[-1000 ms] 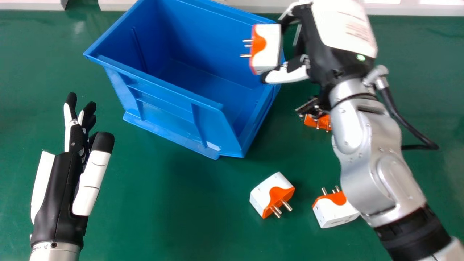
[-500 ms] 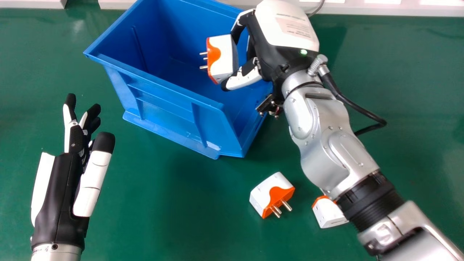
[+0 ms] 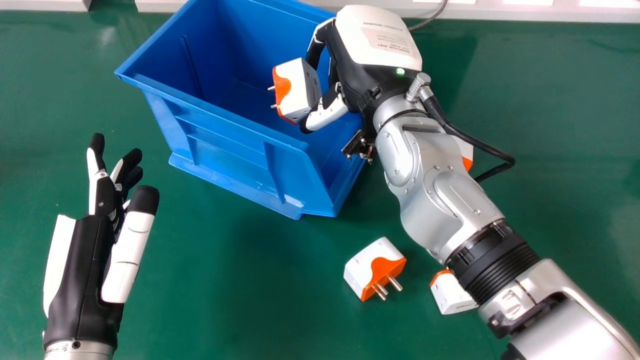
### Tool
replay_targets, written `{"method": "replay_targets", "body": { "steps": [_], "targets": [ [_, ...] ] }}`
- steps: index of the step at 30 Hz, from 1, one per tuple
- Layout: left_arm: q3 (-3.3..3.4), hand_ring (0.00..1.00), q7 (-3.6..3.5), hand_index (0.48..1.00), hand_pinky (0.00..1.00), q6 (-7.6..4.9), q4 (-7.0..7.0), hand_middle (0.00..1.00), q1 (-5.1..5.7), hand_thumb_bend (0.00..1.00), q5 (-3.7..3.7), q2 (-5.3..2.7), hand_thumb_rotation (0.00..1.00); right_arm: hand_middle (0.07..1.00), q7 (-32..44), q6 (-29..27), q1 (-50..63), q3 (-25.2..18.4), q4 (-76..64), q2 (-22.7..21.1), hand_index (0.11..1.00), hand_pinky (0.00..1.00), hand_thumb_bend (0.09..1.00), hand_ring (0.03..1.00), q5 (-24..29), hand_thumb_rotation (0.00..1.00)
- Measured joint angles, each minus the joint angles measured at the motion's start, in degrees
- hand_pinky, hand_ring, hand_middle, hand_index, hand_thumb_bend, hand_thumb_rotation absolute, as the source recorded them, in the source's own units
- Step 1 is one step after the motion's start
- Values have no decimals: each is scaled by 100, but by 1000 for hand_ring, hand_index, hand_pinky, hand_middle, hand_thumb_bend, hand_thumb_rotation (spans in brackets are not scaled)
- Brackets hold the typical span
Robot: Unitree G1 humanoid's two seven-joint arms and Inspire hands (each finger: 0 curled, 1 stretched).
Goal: Pick all objects and put in blue box
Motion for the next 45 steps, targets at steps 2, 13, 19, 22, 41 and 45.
{"method": "replay_targets", "body": {
  "steps": [2, 13, 19, 22, 41, 45],
  "targets": [
    [0, 941, -7, 958, 860, 0, 0, 950, 0, 854, -1, 0, 1000, 706, 37, 44, 0, 14, -8, 1, 678, 511, 551, 621, 1, 656],
    [5, 944, -57, 962, 865, 105, -1, 951, -10, 888, -76, 5, 1000, 744, -86, 91, 0, 50, -21, -2, 707, 558, 530, 663, -4, 681],
    [8, 944, -93, 963, 866, 124, -1, 952, -12, 891, -103, 12, 1000, 727, -86, 96, 2, 56, -106, -21, 701, 563, 519, 652, 2, 691],
    [11, 944, -106, 963, 866, 124, -1, 952, -17, 891, -106, 17, 1000, 722, -89, 96, 10, 54, -254, -39, 700, 555, 518, 643, 3, 690],
    [72, 957, -160, 972, 886, 111, -1, 965, -40, 876, -177, 96, 1000, 766, -78, 679, 1554, 0, -2535, -213, 751, 591, 486, 710, -121, 682],
    [86, 971, -227, 984, 908, 107, 12, 978, -85, 871, -218, 139, 1000, 766, -87, 854, 2205, -15, -3363, -257, 755, 595, 482, 715, -248, 677]
  ]
}}
